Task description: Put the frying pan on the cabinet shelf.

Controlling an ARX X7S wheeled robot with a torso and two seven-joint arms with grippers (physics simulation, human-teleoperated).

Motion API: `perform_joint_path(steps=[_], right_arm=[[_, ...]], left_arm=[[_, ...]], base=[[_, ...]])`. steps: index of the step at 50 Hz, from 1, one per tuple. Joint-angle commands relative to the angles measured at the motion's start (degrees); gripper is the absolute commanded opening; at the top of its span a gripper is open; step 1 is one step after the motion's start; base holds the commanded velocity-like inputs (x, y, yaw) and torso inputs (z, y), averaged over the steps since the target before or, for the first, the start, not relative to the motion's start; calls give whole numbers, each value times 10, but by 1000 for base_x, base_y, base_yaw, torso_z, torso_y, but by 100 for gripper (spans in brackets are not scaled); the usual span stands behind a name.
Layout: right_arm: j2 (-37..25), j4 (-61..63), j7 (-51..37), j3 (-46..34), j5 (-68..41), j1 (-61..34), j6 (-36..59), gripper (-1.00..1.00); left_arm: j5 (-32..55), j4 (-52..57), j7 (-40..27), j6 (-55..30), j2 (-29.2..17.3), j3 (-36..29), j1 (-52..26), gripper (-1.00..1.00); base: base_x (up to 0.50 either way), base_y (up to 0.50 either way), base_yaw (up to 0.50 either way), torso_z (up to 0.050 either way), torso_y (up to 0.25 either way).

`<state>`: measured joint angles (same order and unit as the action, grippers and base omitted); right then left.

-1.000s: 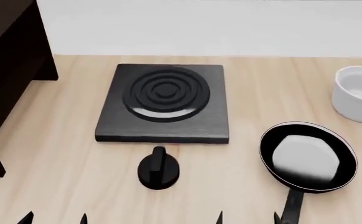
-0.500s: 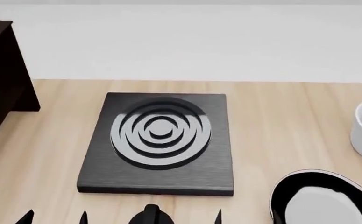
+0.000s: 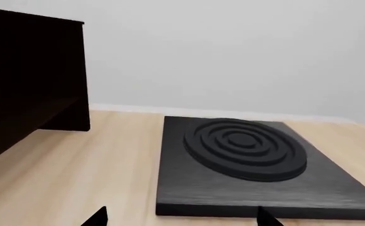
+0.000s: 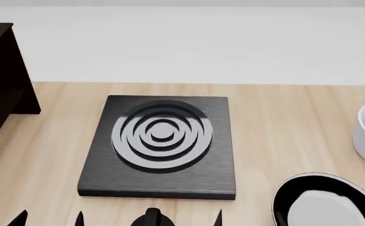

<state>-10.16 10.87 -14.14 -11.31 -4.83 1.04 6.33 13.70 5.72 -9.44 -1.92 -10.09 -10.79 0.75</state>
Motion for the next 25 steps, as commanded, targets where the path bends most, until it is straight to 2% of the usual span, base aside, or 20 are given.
perform_joint_path(steps=[1,5,12,17,19,25], right_arm=[[-12,132,-22,13,-29,12,135,100],[-24,229,-41,25,-40,3,243,100],[-57,344,-48,46,-57,-15,362,100],[-63,396,-42,113,-105,-21,433,100],[-70,407,-38,126,-116,-24,455,100],[-95,467,-41,174,-158,-52,599,100]], left_arm=[[42,84,-18,-62,-9,5,18,100],[1,120,-38,-93,-23,-22,18,100],[18,172,-48,-136,-34,-19,15,100],[57,252,-53,-210,-55,-11,21,100],[62,265,-56,-213,-59,-6,28,100],[73,265,-57,-232,-57,-11,21,100]], base=[[0,0,0,0,0],[0,0,0,0,0],[0,0,0,0,0],[0,0,0,0,0],[0,0,0,0,0],[0,0,0,0,0]])
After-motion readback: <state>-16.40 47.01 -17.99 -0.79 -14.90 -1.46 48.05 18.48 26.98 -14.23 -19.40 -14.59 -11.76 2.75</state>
